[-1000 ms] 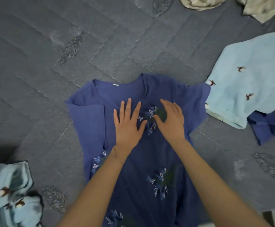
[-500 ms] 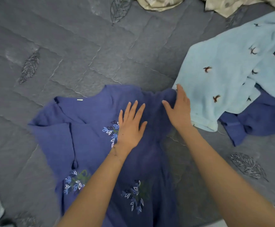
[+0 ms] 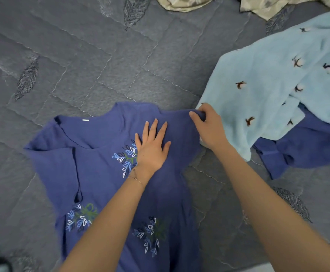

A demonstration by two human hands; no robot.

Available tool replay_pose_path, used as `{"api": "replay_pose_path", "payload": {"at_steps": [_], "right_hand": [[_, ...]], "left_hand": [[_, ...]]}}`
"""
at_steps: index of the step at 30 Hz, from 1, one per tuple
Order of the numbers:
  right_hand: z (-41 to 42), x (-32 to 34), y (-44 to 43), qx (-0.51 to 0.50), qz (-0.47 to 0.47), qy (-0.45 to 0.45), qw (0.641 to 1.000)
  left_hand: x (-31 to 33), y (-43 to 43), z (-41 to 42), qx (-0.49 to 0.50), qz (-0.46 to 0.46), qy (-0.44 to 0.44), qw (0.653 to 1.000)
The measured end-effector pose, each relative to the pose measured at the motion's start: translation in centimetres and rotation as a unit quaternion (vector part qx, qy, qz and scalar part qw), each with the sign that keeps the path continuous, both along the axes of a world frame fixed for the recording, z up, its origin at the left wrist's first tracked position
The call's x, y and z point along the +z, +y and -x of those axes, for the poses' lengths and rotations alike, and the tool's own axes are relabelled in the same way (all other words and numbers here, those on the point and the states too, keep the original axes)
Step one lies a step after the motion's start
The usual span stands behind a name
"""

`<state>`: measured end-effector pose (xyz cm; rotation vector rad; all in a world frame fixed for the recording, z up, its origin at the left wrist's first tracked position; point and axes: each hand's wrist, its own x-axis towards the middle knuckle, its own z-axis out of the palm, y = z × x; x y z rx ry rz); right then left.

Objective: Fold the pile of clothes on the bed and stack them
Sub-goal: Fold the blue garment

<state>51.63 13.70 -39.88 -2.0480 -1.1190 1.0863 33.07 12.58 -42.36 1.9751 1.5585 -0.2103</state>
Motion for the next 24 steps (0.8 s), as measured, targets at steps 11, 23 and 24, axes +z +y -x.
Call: {"api": "replay_pose_path", "payload": {"at_steps": [11, 23, 24], "right_hand": [[8.7, 2.3, 0.3, -0.013, 0.079, 0.147, 0.986], [13.1, 0.5, -4.4, 0.109, 0.087, -0.116, 0.983], [12.7, 0.2, -4.9, 0.127, 0.129, -0.170, 0.969]], "left_hand": [[3.6, -0.8, 1.3, 0.412, 0.054, -0.349, 0.840], [2.5, 0.5, 6.6, 0.465, 0.087, -0.342, 0.812], [2.4, 0.8, 6.6, 0.460, 0.083, -0.341, 0.815]]}}
